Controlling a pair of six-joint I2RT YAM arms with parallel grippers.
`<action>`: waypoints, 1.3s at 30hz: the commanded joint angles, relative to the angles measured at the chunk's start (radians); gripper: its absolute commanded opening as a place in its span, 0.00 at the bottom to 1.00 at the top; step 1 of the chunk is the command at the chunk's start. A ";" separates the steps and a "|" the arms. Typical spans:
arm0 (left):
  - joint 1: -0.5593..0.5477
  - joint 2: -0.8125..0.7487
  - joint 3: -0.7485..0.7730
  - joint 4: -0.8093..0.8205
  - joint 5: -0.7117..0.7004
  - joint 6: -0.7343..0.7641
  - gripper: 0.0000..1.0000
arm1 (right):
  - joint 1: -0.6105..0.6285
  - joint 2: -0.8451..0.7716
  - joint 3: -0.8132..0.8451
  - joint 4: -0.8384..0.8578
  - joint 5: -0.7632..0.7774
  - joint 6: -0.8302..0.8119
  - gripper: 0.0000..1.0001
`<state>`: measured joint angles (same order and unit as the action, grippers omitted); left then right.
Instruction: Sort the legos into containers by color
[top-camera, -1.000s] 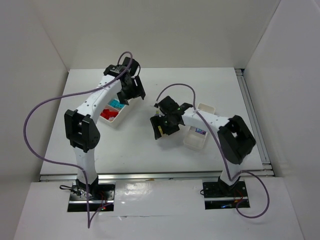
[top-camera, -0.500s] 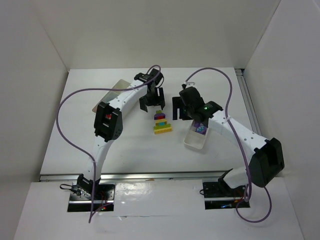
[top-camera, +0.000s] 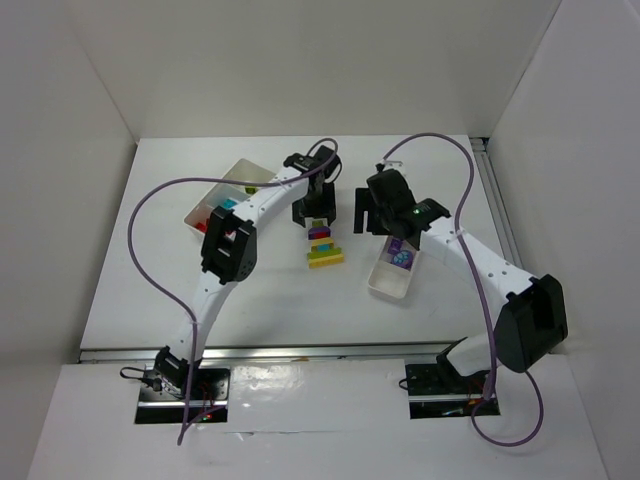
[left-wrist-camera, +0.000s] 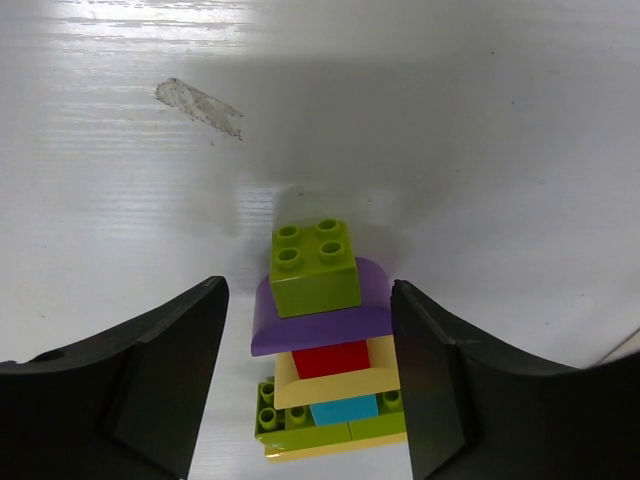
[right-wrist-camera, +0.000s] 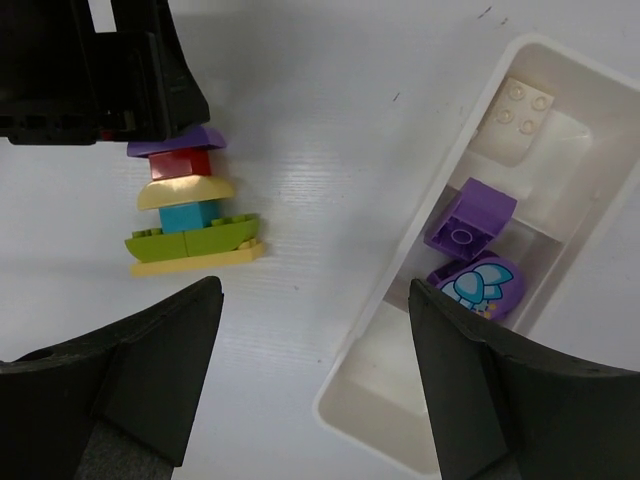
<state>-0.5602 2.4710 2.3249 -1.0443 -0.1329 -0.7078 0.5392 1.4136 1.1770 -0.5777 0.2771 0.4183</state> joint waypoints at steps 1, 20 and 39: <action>0.000 0.042 0.045 0.004 -0.019 0.022 0.76 | -0.015 0.004 0.000 0.016 0.007 -0.004 0.82; -0.030 0.042 0.074 -0.005 -0.051 0.041 0.40 | -0.087 0.031 -0.019 0.035 -0.041 -0.042 0.82; 0.035 -0.218 -0.002 0.059 0.347 0.130 0.00 | -0.096 0.091 0.001 0.206 -0.541 -0.154 0.94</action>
<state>-0.5407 2.2654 2.3283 -0.9909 0.1020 -0.6044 0.4488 1.4792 1.1599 -0.4713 -0.1234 0.2974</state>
